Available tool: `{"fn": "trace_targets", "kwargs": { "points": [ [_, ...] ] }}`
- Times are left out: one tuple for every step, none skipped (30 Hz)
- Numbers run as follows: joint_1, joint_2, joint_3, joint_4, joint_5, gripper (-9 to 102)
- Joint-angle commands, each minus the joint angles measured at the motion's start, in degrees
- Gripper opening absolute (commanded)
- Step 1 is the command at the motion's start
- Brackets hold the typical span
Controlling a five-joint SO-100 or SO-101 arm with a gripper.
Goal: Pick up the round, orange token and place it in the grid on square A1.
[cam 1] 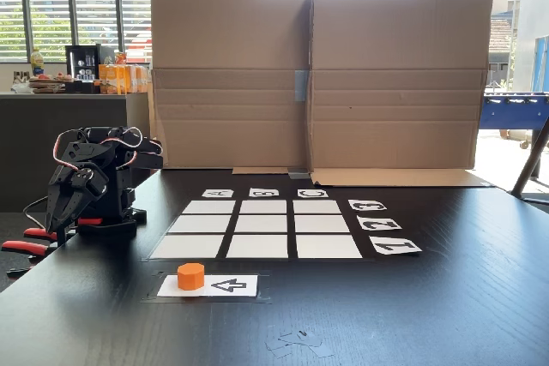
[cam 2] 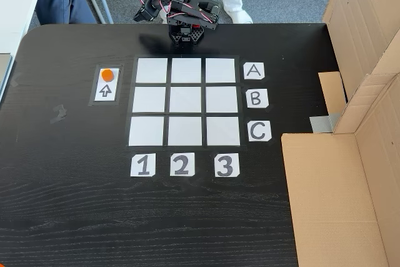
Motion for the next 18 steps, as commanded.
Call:
{"fn": "trace_targets", "kwargs": {
  "points": [
    [1.93,0.26,0.18,-0.44,-2.37,14],
    [1.93,0.35,0.18,-0.44,-2.37,14],
    [1.85,0.35,0.18,-0.53,-2.37,14],
    [1.85,0.35,0.18,-0.62,-2.46,15],
    [1.85,0.35,0.18,-0.62,-2.46,15],
    [1.85,0.35,0.18,-0.62,-2.46,15],
    [1.85,0.35,0.18,-0.62,-2.55,15],
    [1.93,0.35,0.18,-0.62,-2.55,15],
    [1.93,0.35,0.18,-0.7,-2.55,15],
    [1.93,0.35,0.18,-0.7,-2.55,15],
    [1.93,0.35,0.18,-0.79,-2.55,15],
    [1.93,0.35,0.09,-0.79,-2.55,15],
    [1.85,0.35,0.09,-0.79,-2.55,15],
    [1.85,0.35,0.0,-0.79,-2.55,15],
    [1.85,0.26,-0.09,-0.79,-2.46,15],
    [1.85,-0.09,-0.35,-0.79,-2.46,15],
    [1.85,-0.53,-0.62,-1.05,-2.55,15],
    [1.85,-1.14,-1.05,-1.32,-2.55,15]
  ]
}}
